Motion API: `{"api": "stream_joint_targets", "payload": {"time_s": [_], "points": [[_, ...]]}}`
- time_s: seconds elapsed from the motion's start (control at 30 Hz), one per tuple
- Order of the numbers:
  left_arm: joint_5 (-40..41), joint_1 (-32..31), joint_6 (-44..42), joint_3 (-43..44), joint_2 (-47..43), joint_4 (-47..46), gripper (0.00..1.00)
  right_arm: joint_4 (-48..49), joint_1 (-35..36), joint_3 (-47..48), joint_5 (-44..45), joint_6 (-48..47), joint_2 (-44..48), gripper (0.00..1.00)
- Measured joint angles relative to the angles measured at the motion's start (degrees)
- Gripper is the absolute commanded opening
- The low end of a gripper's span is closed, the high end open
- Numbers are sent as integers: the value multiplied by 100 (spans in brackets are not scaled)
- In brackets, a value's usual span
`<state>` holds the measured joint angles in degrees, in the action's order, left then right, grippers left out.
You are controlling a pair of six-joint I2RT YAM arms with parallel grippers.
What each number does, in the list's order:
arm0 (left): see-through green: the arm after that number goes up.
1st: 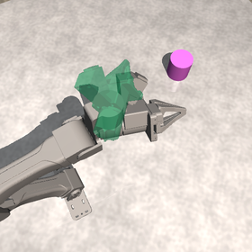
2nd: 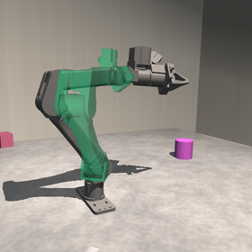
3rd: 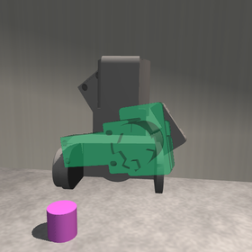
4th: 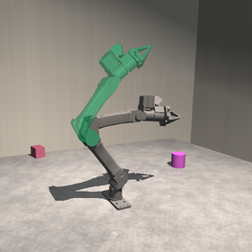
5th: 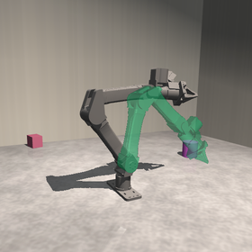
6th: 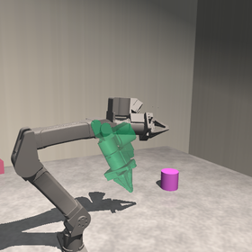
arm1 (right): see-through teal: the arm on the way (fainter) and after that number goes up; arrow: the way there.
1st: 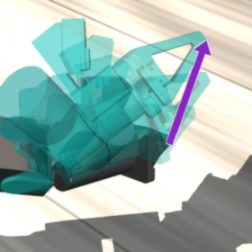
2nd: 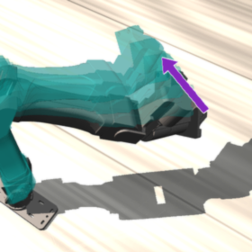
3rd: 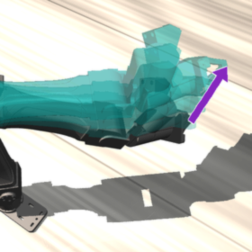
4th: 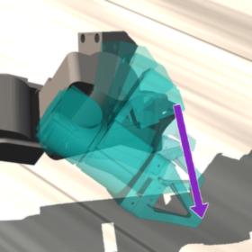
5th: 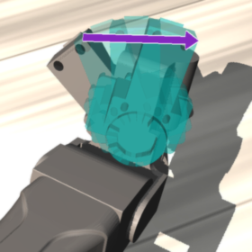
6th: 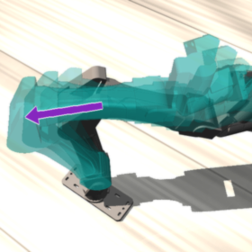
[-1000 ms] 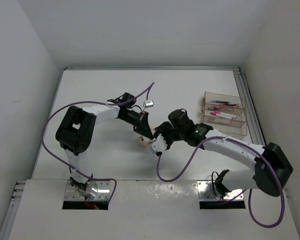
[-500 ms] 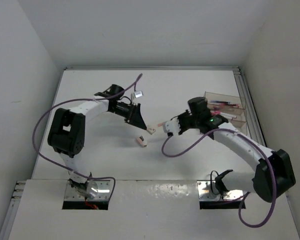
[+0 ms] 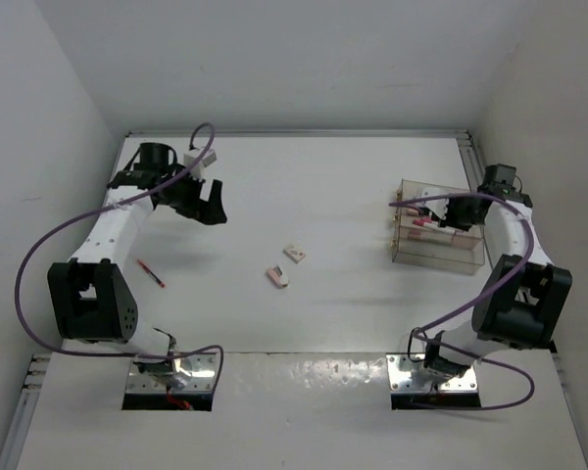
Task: Sort the stationery into containers
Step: Place the stationery into the container
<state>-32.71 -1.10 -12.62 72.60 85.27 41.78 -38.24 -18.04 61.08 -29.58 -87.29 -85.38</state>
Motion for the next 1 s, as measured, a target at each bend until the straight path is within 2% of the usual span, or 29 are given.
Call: {"api": "stream_joint_targets", "payload": {"time_s": [0.3, 0.57, 0.63, 0.67, 0.77, 0.87, 0.9, 1.0], "points": [[-90, 1438, -590, 0, 175, 675, 100, -293, -310, 415, -57, -422, -826, 0], [-72, 2103, -2146, 282, 417, 1694, 92, -256, -391, 570, 109, -804, -1419, 6], [-26, 2275, -2393, 348, 516, 1853, 91, -251, -396, 662, 162, -841, -1591, 11], [2, 2367, -2474, 352, 560, 1904, 91, -234, -396, 695, 197, -855, -1655, 23], [70, 2605, -2557, 352, 684, 2031, 89, -162, -396, 732, 260, -846, -1727, 37], [101, 2809, -2455, 195, 723, 1998, 88, -81, -396, 756, 260, -756, -1731, 42], [118, 2879, -2365, 92, 723, 1978, 88, -70, -396, 774, 256, -695, -1731, 47], [267, 3073, -1971, -295, 723, 1808, 86, -35, -396, 822, 225, -450, -1729, 50]]}}
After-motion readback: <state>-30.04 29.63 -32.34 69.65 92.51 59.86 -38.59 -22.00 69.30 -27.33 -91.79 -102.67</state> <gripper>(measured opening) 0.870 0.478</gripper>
